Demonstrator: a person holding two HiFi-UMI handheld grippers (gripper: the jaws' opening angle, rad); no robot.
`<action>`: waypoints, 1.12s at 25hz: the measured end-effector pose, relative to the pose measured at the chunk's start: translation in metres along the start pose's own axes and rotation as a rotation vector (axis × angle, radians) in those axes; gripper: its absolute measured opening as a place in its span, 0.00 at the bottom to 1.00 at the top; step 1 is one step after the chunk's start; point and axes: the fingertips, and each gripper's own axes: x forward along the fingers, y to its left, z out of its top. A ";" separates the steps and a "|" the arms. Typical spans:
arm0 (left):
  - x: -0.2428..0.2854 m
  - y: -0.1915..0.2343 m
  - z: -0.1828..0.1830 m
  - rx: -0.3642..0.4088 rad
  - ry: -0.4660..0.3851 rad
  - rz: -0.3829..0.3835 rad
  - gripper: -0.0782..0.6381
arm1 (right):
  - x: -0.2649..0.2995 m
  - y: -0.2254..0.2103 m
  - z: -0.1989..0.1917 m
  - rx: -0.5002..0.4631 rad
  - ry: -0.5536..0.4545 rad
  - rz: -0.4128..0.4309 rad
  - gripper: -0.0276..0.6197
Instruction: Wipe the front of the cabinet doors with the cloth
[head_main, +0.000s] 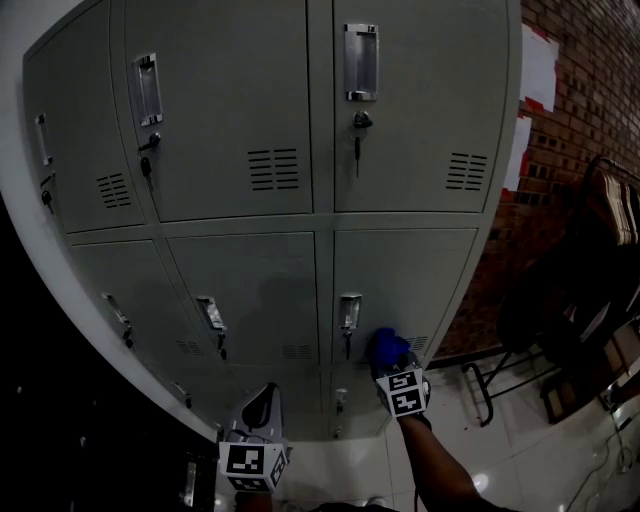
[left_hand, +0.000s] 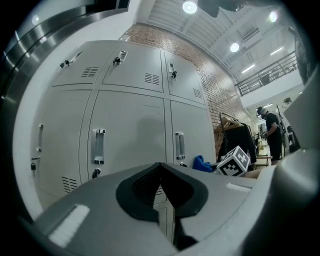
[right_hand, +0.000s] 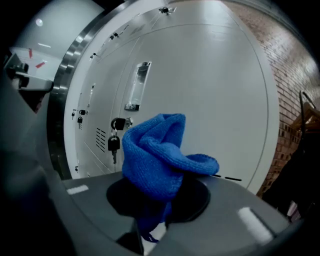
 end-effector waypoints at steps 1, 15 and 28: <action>-0.001 0.001 0.001 0.001 0.001 0.001 0.13 | 0.002 0.006 0.003 0.002 -0.004 0.013 0.17; -0.015 0.018 -0.002 -0.011 0.001 0.040 0.13 | 0.021 0.075 0.030 -0.016 -0.036 0.163 0.17; -0.001 0.001 0.001 -0.014 0.006 -0.010 0.13 | -0.075 0.072 0.067 0.042 -0.193 0.146 0.17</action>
